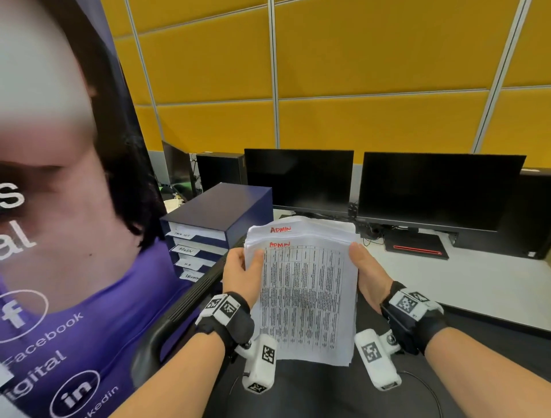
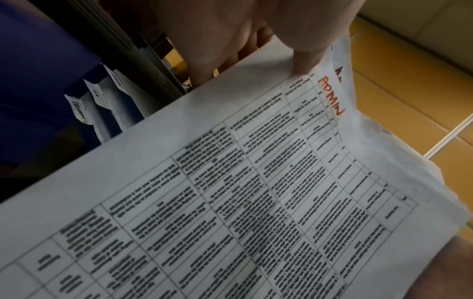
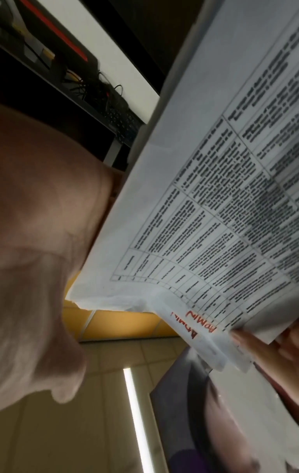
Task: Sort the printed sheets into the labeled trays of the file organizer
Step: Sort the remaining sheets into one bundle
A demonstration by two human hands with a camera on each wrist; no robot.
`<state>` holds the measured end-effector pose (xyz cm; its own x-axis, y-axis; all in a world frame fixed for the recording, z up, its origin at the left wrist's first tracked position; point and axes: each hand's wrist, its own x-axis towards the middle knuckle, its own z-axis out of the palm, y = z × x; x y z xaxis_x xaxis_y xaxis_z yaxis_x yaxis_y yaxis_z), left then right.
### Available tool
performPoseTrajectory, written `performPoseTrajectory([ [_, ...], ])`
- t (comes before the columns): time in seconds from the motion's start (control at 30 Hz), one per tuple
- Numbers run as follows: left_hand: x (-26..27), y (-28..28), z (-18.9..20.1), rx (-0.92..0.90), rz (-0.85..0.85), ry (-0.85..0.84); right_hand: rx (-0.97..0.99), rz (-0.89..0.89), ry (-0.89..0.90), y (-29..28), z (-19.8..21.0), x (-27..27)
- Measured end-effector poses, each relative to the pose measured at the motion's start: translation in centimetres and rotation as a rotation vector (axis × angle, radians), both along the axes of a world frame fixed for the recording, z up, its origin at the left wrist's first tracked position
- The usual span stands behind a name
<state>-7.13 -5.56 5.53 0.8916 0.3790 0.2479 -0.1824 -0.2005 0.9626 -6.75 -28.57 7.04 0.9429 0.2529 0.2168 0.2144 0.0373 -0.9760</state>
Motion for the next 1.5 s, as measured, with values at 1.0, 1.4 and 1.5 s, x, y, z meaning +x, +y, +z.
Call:
performPoseTrajectory([
  [1.0,-0.9,-0.9,0.6,0.238,-0.254,0.024,-0.332,-0.372,0.040,-1.4,-0.8,-0.1],
  [1.4,-0.2,-1.3,-0.6,0.105,-0.277,0.071,-0.404,-0.403,-0.006,-1.3,-1.2,0.0],
  [1.5,0.3,-1.6,0.2,0.130,-0.251,0.040,-0.417,-0.419,-0.022,-1.3,-0.7,0.5],
])
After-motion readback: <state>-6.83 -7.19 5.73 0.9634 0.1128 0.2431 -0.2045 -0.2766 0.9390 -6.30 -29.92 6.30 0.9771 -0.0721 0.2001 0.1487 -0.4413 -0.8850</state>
